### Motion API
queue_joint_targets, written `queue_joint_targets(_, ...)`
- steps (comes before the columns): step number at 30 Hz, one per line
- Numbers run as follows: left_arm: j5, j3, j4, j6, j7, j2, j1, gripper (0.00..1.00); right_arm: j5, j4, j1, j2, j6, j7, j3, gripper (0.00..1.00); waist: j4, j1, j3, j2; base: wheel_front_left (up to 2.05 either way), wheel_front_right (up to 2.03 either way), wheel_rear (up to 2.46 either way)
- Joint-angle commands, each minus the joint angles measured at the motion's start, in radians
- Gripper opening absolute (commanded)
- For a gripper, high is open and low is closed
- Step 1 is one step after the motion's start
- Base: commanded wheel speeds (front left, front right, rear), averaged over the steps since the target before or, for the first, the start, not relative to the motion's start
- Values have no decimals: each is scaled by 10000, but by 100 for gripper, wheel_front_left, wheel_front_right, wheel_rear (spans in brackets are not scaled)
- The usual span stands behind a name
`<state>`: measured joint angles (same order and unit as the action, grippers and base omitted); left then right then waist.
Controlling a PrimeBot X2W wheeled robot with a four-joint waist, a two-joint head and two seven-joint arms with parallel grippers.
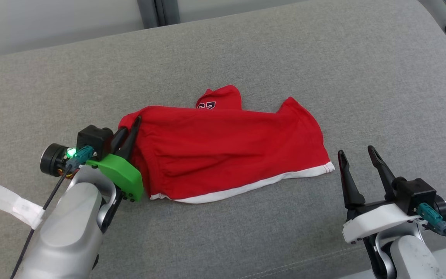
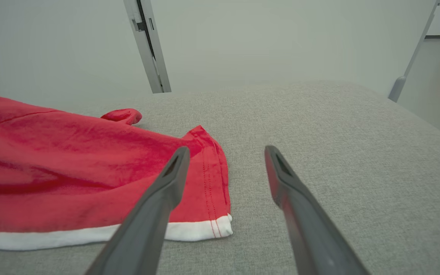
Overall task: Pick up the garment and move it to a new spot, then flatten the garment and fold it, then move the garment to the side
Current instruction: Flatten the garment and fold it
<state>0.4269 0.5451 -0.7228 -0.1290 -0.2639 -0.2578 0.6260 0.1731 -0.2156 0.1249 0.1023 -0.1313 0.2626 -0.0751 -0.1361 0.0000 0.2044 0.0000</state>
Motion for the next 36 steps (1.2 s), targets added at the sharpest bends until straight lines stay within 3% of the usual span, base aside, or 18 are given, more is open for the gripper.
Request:
queue_joint_targets(1, 7, -98, -85, -19, -6, 28, 169, 78, -60, 3, 66, -36, 10, 31, 32, 100, -105, 0, 108, 0, 0, 0, 0)
queue_joint_targets(2, -15, -140, -140, -19, -6, 81, 133, 96, -69, -9, 51, -31, 10, 31, 75, 100, -87, 0, 101, 0, 0, 0, 0)
queue_joint_targets(3, -31, -151, -193, -19, -6, 120, 62, 100, -72, -17, 35, -23, 10, 31, 115, 100, -53, 0, 86, 0, 0, 0, 0)
queue_joint_targets(8, -101, -459, -84, -19, -6, 329, -461, 100, -95, -86, -70, -36, 10, 31, 162, 100, 239, 0, -158, 0, 0, 0, 0)
queue_joint_targets(18, -642, -1756, 1385, -19, -4, 519, -2144, 100, -33, -194, -432, -101, 10, 31, 143, 100, 910, 0, -970, 0, 0, 0, 0)
queue_joint_targets(29, -1679, -4333, 4241, 473, -4, 731, -4486, 100, -132, 58, -934, -114, 10, 31, 153, 100, 1311, 0, -1832, 0, 0, 0, 0)
queue_joint_targets(36, -2302, -5496, 5577, 552, -6, 906, -5805, 100, -219, 329, -1117, -53, 10, 31, 83, 100, 1460, 0, -2121, 0, 0, 0, 0)
